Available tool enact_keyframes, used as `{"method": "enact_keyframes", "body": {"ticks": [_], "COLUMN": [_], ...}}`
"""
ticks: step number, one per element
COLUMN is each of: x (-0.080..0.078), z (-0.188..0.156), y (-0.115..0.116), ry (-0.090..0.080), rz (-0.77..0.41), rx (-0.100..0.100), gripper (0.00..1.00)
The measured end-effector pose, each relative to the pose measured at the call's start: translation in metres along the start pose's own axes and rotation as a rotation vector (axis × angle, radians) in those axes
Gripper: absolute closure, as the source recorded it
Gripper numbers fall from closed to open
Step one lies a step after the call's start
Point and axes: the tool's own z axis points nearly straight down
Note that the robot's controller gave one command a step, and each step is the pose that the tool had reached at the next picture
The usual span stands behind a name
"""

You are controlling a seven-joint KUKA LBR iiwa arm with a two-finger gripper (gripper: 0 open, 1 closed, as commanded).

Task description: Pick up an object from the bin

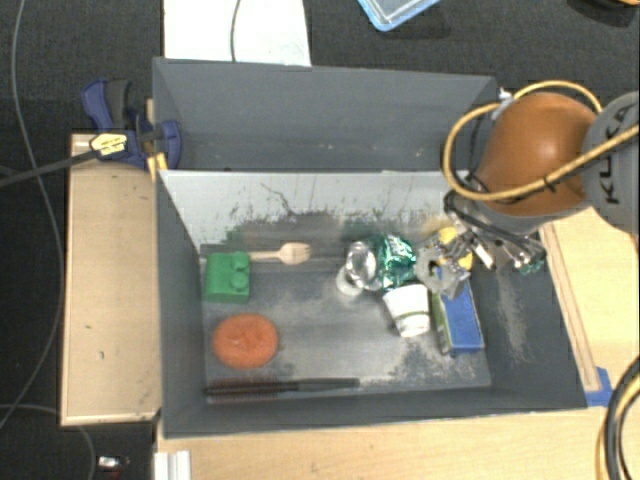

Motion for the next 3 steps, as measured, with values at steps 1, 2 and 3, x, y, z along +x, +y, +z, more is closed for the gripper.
{"method": "enact_keyframes", "body": {"ticks": [1,2,3], "x": [-0.0042,-0.0029,-0.0020], "z": [0.0094,0.0091,0.0075], "y": [-0.0006,-0.0007,-0.0006], "ry": [-0.001,-0.002,-0.002], "rz": [-0.083,-0.116,-0.067], "rx": [0.001,0.001,0.000], "gripper": [1.00,1.00,1.00]}}
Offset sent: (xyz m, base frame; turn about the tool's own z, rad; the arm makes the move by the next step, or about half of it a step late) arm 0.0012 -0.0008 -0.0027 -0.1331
